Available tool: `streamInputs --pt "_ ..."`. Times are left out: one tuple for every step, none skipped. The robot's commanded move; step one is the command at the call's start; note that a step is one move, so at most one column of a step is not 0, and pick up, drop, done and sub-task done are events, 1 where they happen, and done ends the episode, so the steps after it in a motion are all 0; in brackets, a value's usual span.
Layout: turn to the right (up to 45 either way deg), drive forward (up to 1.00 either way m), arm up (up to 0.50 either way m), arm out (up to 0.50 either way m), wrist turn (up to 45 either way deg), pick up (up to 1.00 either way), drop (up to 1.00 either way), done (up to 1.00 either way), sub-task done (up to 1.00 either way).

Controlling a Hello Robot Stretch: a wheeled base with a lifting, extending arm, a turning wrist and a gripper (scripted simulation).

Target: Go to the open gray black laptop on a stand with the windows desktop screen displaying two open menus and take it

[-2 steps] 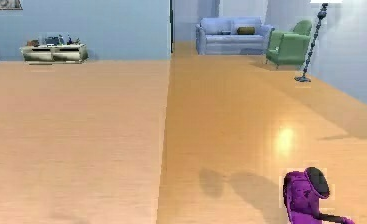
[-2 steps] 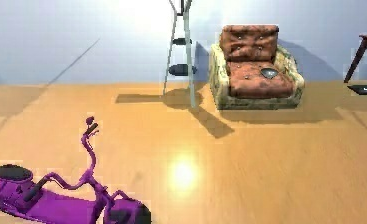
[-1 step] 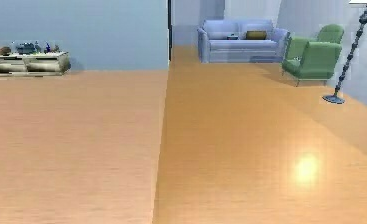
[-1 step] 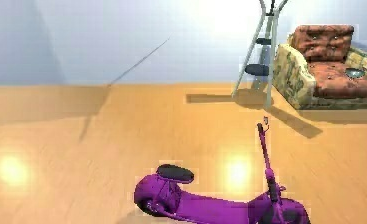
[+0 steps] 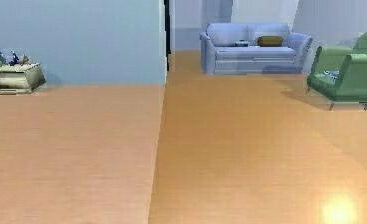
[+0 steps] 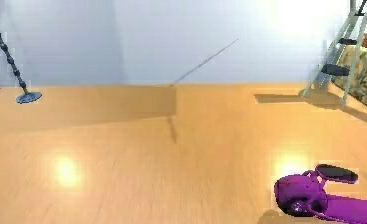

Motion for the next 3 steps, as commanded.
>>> streamInputs --pt "0.0 1.0 0.0 0.0 0.0 0.0 0.0 0.0 0.0" --pt "0.0 1.0 0.0 0.0 0.0 0.0 0.0 0.0 0.0" --pt "0.0 1.0 0.0 0.0 0.0 0.0 0.0 0.0 0.0"
